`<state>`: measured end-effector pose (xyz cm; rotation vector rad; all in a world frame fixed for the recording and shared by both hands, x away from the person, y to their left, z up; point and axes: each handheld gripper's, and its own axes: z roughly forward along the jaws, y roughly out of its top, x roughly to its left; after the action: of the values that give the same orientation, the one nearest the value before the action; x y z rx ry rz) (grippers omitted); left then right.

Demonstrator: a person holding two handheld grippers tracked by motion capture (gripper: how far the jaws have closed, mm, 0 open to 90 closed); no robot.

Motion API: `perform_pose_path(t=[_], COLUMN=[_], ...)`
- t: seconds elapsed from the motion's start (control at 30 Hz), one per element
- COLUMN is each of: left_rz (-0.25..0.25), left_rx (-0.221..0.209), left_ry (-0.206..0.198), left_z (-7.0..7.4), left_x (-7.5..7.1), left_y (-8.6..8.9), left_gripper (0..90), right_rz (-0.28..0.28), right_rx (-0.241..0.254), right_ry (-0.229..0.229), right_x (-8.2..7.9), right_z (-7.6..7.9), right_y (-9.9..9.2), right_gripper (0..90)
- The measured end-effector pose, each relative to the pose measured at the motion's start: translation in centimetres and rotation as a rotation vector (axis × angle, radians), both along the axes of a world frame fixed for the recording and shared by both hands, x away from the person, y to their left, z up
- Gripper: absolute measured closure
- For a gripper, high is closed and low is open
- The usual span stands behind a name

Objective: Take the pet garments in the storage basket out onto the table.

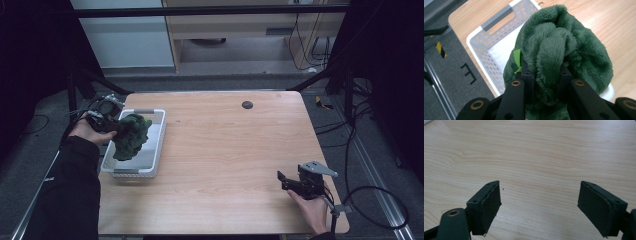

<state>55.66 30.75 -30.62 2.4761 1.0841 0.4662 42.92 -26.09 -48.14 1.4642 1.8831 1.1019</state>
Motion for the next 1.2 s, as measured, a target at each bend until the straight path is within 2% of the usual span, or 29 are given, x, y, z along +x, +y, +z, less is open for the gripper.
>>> perform_pose_path(t=[0.17,0.23,0.4,0.57,1.2], left_rz=[-0.039,-0.079,-0.134,-0.211,-0.444], left_rx=[0.003,0.007,0.019,0.031,0.048], left_ry=[-0.010,-0.013,-0.017,-0.019,-0.018], left_z=[0.9,1.7,2.8,3.7,3.3], left_x=[-0.8,-1.5,-2.7,-3.8,-6.8], left_y=[-0.5,-0.9,-1.9,-3.2,-9.4], left_gripper=[73.9,73.9,73.9,73.8,73.8], right_rz=[0.001,0.000,0.002,0.001,0.002], right_rx=[-0.003,-0.004,-0.005,0.001,0.000], right_ry=[-0.004,-0.004,-0.005,-0.002,-0.004], right_x=[0.0,0.0,0.0,-0.1,-0.1], right_z=[0.0,0.0,0.0,0.1,0.1], right_y=[0.0,0.0,0.0,0.1,0.0], right_gripper=[18.3,18.3,18.2,18.2,18.1])
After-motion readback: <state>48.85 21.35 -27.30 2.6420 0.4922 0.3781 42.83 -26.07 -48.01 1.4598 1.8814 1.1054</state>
